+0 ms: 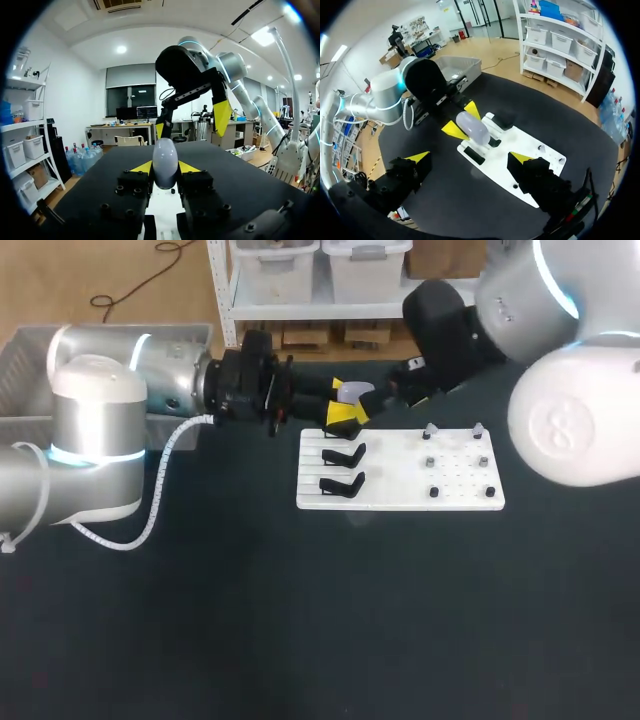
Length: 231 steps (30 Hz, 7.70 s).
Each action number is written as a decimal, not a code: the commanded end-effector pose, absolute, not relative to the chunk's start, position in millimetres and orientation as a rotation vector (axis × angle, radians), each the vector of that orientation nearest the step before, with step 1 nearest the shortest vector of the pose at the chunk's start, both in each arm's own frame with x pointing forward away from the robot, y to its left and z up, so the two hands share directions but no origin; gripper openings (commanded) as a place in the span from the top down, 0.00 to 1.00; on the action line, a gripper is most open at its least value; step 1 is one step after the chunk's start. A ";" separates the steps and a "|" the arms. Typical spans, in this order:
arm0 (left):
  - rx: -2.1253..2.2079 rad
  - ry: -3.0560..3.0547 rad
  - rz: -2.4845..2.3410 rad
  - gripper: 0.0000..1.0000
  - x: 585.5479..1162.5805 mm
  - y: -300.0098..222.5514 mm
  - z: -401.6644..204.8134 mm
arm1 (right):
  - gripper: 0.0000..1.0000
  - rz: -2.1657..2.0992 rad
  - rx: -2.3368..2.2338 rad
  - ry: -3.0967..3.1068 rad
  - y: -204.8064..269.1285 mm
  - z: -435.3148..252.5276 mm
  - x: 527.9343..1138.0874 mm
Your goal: Pick up each earbud case from the left stands, insert the matching earbuds, close the lid, and place the case in the box.
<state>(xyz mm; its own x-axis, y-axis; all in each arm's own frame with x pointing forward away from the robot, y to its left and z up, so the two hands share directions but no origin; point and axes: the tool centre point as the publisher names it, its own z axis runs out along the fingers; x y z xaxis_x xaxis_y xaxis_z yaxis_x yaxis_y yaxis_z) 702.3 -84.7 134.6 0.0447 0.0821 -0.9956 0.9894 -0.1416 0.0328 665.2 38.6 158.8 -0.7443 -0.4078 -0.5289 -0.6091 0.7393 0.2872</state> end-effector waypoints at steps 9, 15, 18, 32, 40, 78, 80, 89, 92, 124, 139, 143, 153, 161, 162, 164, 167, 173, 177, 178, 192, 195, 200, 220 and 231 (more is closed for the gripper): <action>1.395 1.172 -1.242 1.00 703.3 -84.8 133.9 | 0.00 0.624 -0.746 2.538 40.7 148.1 684.1; 1.395 1.172 -1.242 1.00 703.3 -84.8 133.9 | 0.00 0.631 -0.729 2.551 41.5 143.6 689.6; 1.395 1.172 -1.242 1.00 703.3 -84.8 133.9 | 0.00 0.631 -0.721 2.557 40.6 141.4 691.7; 1.395 1.172 -1.242 1.00 703.3 -84.8 133.9 | 0.00 0.609 -0.657 2.555 32.6 147.2 703.0; 1.395 1.172 -1.242 1.00 703.3 -84.8 133.9 | 0.00 0.580 -0.645 2.536 30.1 156.9 710.9; 1.395 1.172 -1.242 1.00 703.3 -84.8 133.9 | 0.00 0.588 -0.658 2.601 24.3 139.3 697.2; 1.395 1.172 -1.242 1.00 703.3 -84.8 133.9 | 0.00 0.584 -0.661 2.603 25.2 138.7 699.3; 1.395 1.172 -1.242 1.00 703.3 -84.8 133.9 | 0.00 0.574 -0.673 2.598 28.2 139.5 706.7; 1.395 1.172 -1.242 1.00 703.3 -84.8 133.9 | 0.00 0.571 -0.671 2.596 27.3 140.8 708.7; 1.395 1.172 -1.242 1.00 703.3 -84.8 133.9 | 0.00 -0.086 -0.550 2.598 -94.9 147.3 702.6; 1.395 1.172 -1.242 1.00 703.3 -84.8 133.9 | 0.00 -0.101 -0.407 2.788 -126.7 93.8 725.3; 1.395 1.172 -1.242 1.00 703.3 -84.8 133.9 | 0.00 -0.079 -0.386 2.791 -126.8 93.1 725.0; 1.395 1.172 -1.242 1.00 703.3 -84.8 133.9 | 0.00 -0.079 -0.386 2.791 -126.8 93.1 725.0; 1.395 1.172 -1.242 1.00 703.3 -84.8 133.9 | 0.00 -0.079 -0.386 2.791 -126.8 93.1 725.0; 1.395 1.172 -1.242 1.00 703.3 -84.8 133.9 | 0.00 -0.099 -0.383 2.792 -124.3 89.3 727.4; 1.395 1.172 -1.242 1.00 703.3 -84.8 133.9 | 0.00 -0.152 -0.395 2.766 -121.3 85.1 730.8; 1.395 1.172 -1.242 1.00 703.3 -84.8 133.9 | 0.00 -0.214 -0.389 2.744 -121.4 79.7 737.7; 1.395 1.172 -1.242 1.00 703.3 -84.8 133.9 | 0.00 -0.267 -0.349 2.759 -124.2 67.7 748.8; 1.395 1.172 -1.242 1.00 703.3 -84.8 133.9 | 0.00 -0.282 -0.313 2.789 -125.5 58.5 753.2; 1.395 1.172 -1.242 1.00 703.3 -84.8 133.9 | 0.00 -0.285 -0.302 2.798 -126.2 56.5 754.5; 1.395 1.172 -1.242 1.00 703.3 -84.8 133.9 | 0.24 -0.303 -0.272 2.903 -120.1 44.8 761.6; 1.395 1.172 -1.242 1.00 703.3 -84.8 133.9 | 0.37 -0.295 -0.254 2.916 -119.4 43.5 761.2; 1.395 1.172 -1.242 1.00 703.3 -84.8 133.9 | 0.53 -0.291 -0.243 2.935 -118.5 37.6 759.7; 1.395 1.172 -1.242 1.00 703.3 -84.8 133.9 | 0.63 -0.288 -0.161 2.969 -114.1 22.8 759.5; 1.395 1.172 -1.242 1.00 703.3 -84.8 133.9 | 0.65 -0.371 -0.141 2.895 -119.5 19.5 766.8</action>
<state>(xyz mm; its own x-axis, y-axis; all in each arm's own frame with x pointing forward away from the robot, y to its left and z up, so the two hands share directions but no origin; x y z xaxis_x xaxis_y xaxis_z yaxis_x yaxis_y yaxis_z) 702.7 -84.8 134.4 0.0446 0.0818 -0.9957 0.9893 -0.1424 0.0326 771.0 -118.7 21.9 -0.9754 -0.1212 -0.1842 -0.0718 0.9644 -0.2545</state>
